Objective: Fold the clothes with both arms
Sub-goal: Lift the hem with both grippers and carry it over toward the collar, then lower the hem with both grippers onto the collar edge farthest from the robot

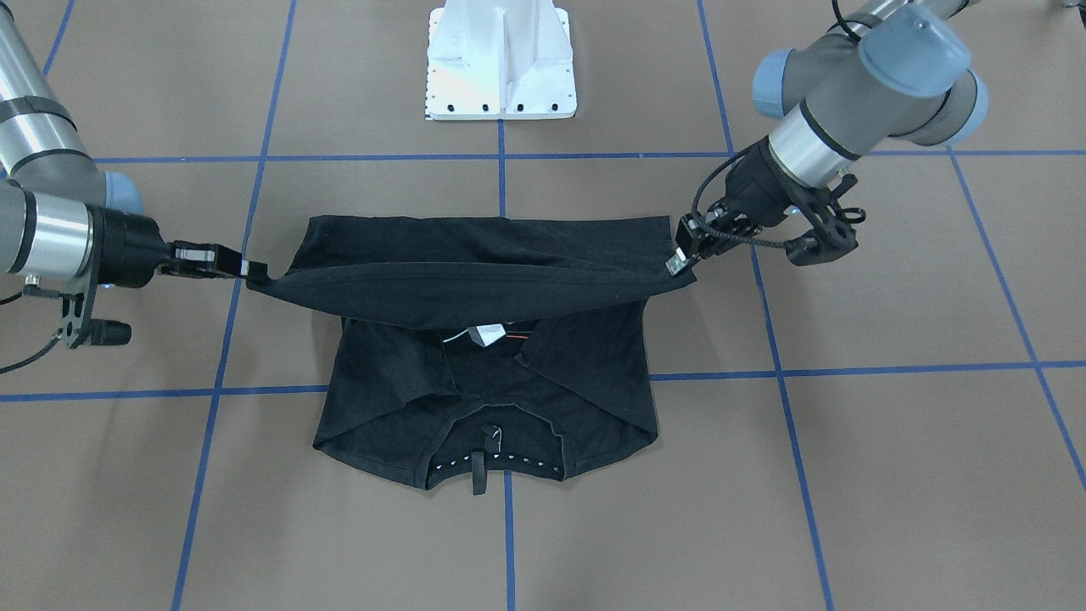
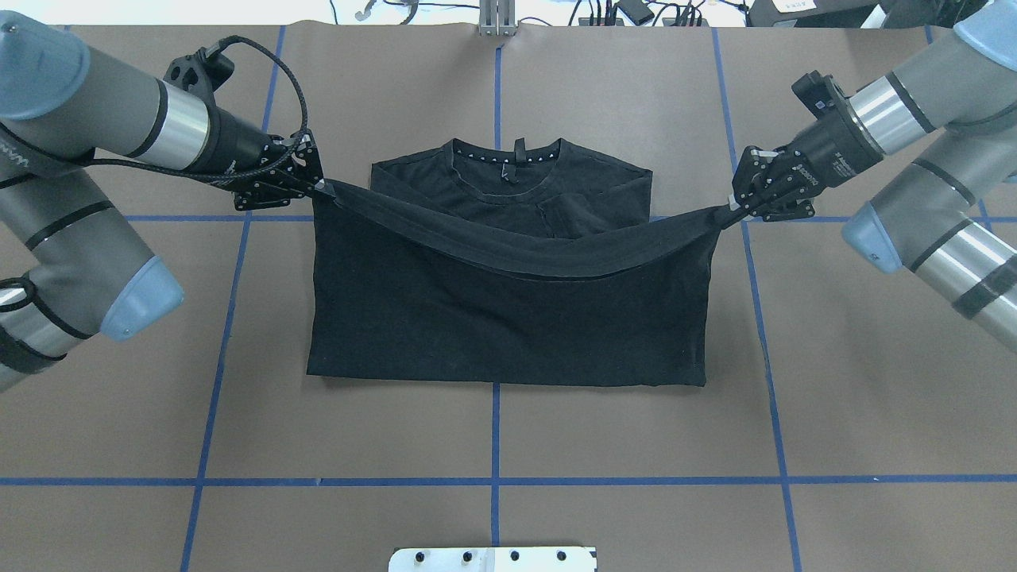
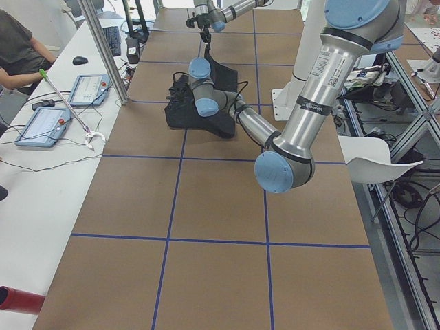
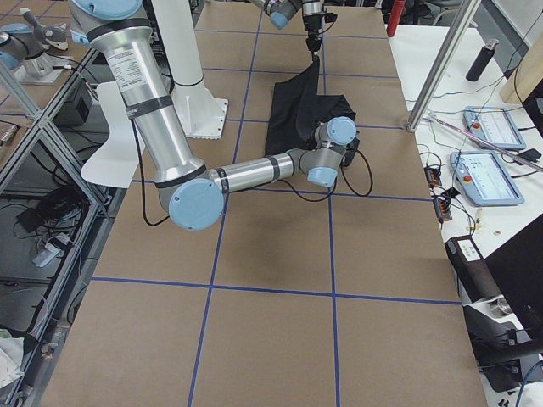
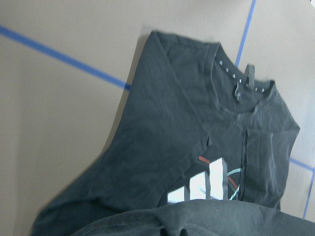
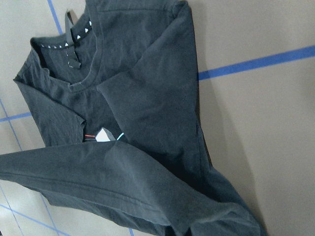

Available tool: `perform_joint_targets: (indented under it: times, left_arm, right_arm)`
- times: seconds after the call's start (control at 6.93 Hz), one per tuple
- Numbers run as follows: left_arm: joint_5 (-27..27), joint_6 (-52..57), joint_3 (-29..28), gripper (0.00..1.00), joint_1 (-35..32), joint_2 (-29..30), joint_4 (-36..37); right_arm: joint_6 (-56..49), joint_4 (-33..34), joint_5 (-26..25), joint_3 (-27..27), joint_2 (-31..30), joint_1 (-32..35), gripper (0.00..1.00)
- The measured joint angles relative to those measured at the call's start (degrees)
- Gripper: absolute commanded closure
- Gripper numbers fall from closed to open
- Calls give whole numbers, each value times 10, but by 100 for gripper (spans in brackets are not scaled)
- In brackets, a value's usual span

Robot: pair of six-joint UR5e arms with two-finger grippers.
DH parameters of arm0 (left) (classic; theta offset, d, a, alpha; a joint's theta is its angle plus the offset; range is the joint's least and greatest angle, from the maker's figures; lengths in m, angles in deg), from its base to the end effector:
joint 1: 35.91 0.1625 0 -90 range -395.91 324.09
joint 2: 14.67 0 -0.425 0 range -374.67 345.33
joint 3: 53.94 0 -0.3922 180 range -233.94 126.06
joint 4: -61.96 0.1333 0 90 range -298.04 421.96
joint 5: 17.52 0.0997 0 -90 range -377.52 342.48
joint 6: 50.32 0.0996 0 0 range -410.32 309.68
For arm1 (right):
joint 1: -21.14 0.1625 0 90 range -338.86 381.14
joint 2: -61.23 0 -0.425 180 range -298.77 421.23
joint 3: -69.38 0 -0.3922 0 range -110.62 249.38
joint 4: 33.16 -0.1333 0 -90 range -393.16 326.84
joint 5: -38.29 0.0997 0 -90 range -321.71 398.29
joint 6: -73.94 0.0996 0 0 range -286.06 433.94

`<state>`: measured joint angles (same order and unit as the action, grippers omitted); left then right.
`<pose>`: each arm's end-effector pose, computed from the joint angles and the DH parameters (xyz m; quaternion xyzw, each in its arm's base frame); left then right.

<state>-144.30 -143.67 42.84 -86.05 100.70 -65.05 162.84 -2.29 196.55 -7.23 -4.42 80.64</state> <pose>0.3435 -0.5263 0.2730 -0.0245 0.5974 -0.1917 0.7783 -0.2841 -0.5626 0.3939 -0.1568 -0.6421 0.0494 0.7488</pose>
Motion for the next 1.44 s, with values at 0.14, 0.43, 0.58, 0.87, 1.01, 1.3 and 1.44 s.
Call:
perform_joint_targets:
  times: [0.14,0.43,0.58,0.87,1.01,1.3,1.44]
  left_arm:
    - [1,0,-34,100,-6,7,-25]
    - [2,-1,-78,100,-13,10,-64]
    - [2,0,-85,100,-21,11,-69]
    - [3,1,-92,100,-34,11,-71]
    - [3,0,-104,100,-35,14,-72]
    - [10,-1,-148,100,-28,37,-73]
    - [25,-1,-169,100,-17,48,-74]
  right_arm:
    - [0,1,-9,24,19,5,100]
    - [0,2,-30,53,47,7,100]
    - [0,3,-37,65,59,8,100]
    - [1,9,-55,88,83,8,100]
    - [1,12,-68,99,90,8,100]
    - [0,13,-87,115,93,6,100]
    - [-1,13,-90,123,93,6,100]
